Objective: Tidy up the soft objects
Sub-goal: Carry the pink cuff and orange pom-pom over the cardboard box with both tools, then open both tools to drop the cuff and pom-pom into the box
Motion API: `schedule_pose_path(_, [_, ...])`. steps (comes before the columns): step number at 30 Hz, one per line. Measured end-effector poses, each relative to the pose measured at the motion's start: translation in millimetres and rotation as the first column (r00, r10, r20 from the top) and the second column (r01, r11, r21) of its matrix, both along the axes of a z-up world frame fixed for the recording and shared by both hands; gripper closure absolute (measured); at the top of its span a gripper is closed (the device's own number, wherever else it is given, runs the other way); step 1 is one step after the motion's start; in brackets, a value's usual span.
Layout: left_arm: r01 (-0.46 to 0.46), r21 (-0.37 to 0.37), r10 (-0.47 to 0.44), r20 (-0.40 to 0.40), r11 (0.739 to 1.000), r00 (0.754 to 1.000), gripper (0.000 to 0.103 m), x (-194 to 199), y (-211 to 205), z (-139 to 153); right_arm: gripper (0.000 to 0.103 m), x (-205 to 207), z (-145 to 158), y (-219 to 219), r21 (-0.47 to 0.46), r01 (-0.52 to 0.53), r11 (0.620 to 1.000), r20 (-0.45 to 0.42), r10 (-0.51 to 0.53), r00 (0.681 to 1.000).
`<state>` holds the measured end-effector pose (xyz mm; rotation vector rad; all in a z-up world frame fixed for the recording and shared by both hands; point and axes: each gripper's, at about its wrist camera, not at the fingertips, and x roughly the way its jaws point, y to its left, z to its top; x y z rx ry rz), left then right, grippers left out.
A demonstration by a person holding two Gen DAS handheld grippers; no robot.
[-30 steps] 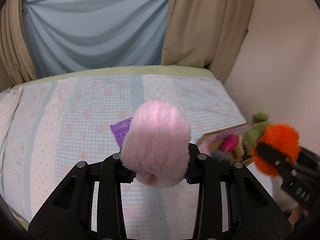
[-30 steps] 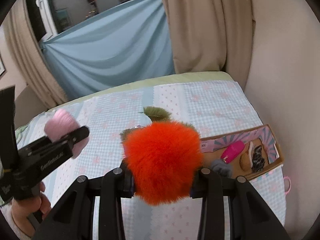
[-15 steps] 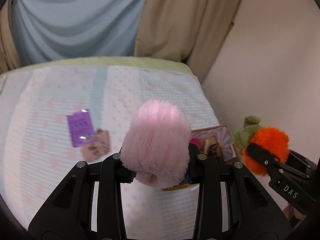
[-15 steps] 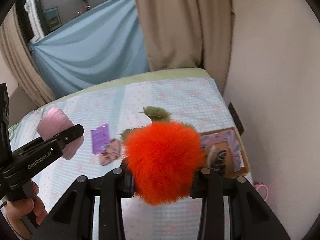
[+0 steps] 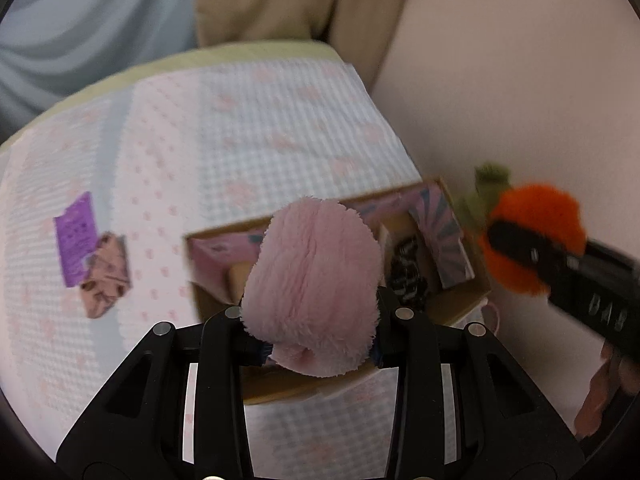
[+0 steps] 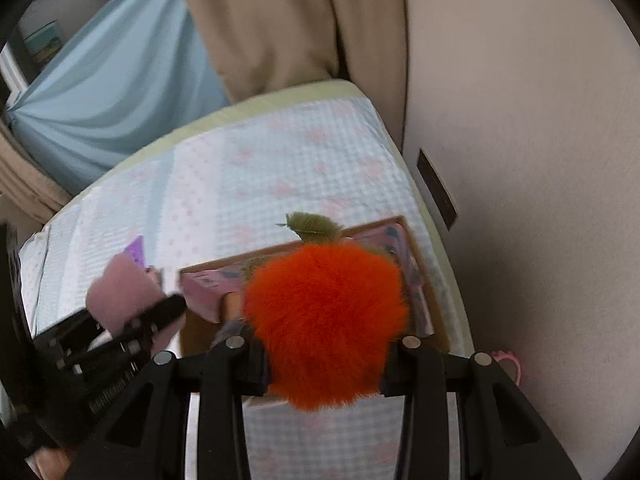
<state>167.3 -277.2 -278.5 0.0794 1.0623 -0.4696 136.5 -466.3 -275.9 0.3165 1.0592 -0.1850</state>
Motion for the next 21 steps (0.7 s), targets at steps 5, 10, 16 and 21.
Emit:
schedule_pose_path(5, [0.067, 0.046, -0.064, -0.052, 0.997, 0.997, 0.072, 7, -44, -47, 0.069, 21, -41, -29, 0.014, 0.006, 1.0, -0.056, -0.006, 0.998])
schedule_pose_path(10, [0.14, 0.111, -0.129, -0.107, 0.984, 0.986, 0.072, 18, -81, -93, 0.069, 42, -80, -46, 0.033, -0.022, 0.999, -0.131, 0.026, 0.991])
schedule_pose_path(16, [0.173, 0.14, -0.149, -0.167, 0.975, 0.975, 0.0, 25, -99, -117, 0.036, 60, -102, -57, 0.059, -0.048, 0.997, -0.154, 0.057, 0.986])
schedule_pose_path(21, [0.191, 0.257, -0.174, -0.089, 0.947, 0.981, 0.0, 17, -106, -105, 0.0, 54, -100, -52, 0.021, -0.092, 0.996, -0.097, 0.094, 0.991])
